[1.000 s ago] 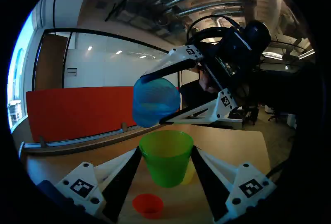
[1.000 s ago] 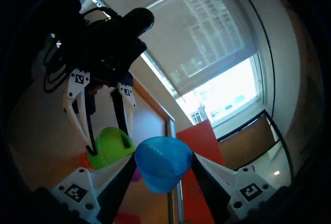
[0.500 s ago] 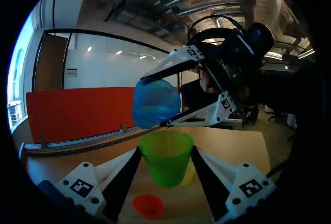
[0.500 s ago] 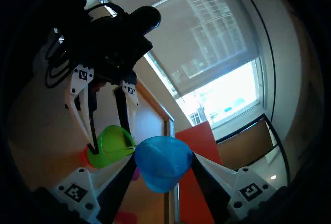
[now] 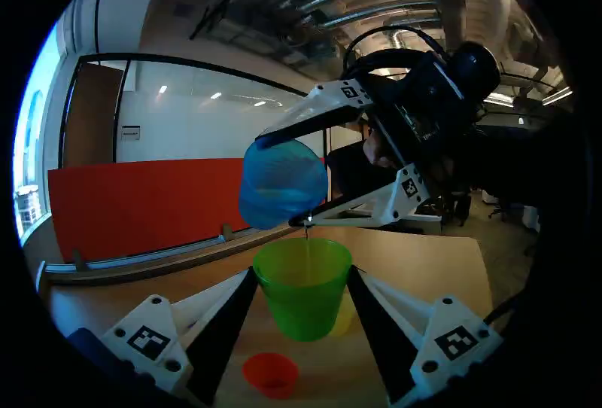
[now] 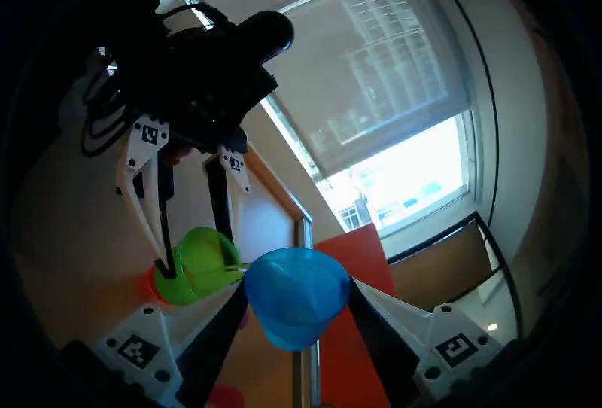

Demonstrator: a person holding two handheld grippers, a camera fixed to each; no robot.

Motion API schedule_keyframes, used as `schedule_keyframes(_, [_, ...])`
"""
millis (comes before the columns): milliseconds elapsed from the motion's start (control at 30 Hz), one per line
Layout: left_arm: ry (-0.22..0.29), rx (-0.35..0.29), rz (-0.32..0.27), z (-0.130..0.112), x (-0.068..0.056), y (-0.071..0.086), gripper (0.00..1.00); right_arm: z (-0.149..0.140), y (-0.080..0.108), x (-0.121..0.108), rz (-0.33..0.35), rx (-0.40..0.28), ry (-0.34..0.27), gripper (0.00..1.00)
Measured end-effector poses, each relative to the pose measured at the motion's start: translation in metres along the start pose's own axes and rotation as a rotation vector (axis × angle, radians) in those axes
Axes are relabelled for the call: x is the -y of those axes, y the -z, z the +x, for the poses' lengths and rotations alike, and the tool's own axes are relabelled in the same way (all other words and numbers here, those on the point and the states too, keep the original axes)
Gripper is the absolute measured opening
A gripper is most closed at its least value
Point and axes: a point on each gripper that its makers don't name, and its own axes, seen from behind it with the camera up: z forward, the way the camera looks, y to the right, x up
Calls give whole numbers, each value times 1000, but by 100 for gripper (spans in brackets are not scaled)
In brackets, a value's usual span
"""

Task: Pour water

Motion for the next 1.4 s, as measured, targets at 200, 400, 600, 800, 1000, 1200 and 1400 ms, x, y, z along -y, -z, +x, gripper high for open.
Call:
schedule_keyframes(200, [0,0,0,0,0,0,86,2,1,0,-8,-4,11,93])
schedule_keyframes(400, [-3,0,0,0,-1,-1,86,1,2,-1,-15,0,28,92])
schedule_keyframes(600, [-4,0,1,1,-1,-1,86,2,2,-3,-23,0,39,93])
schedule_keyframes(800, [-4,0,1,2,-1,0,86,3,2,-4,-27,-1,44,93])
schedule_keyframes(1000, [-5,0,2,1,-1,-1,86,3,2,-4,-29,0,57,93])
schedule_keyframes(1200, [-5,0,2,0,-1,0,86,3,2,-4,-33,1,65,93])
schedule_keyframes(1400, [-6,0,4,0,-1,0,86,4,2,-6,-41,-2,69,92])
